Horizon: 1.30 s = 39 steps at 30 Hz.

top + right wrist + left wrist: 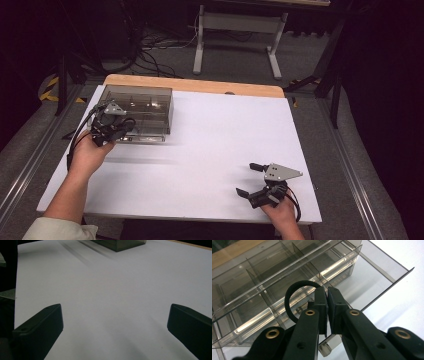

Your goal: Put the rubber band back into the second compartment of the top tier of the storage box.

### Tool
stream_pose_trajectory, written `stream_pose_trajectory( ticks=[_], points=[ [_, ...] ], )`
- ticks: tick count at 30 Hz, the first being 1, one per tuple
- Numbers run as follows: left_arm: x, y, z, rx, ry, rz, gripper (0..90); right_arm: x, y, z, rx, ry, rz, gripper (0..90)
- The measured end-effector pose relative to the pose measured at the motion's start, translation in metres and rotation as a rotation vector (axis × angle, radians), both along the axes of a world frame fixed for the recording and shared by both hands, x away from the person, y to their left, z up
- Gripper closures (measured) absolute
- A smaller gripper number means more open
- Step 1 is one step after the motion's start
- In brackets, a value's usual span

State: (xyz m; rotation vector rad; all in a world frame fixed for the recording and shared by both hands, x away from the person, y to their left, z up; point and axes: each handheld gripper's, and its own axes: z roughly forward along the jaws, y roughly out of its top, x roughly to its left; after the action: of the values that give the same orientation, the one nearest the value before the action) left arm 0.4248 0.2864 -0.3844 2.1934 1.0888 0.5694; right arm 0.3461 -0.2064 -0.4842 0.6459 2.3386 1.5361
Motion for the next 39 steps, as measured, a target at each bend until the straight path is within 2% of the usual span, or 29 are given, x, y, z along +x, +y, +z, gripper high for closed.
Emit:
stream_pose_trajectory(
  ticks=[20,35,39],
  points=[
    [0.0021,-0.0005,-0.0048,0.019,0.043,0.002,86.3,0.0000,0.0004,0.0000,-0.004,0.003,0.005,0.8],
    [0.0034,-0.0003,-0.0067,0.019,0.049,0.001,85.3,0.0002,0.0005,0.0000,-0.006,0.001,0.007,0.8],
    [0.0032,0.0007,-0.0057,0.008,0.046,-0.002,80.7,0.0003,0.0006,0.0000,-0.006,0.001,0.007,0.8]
  ],
)
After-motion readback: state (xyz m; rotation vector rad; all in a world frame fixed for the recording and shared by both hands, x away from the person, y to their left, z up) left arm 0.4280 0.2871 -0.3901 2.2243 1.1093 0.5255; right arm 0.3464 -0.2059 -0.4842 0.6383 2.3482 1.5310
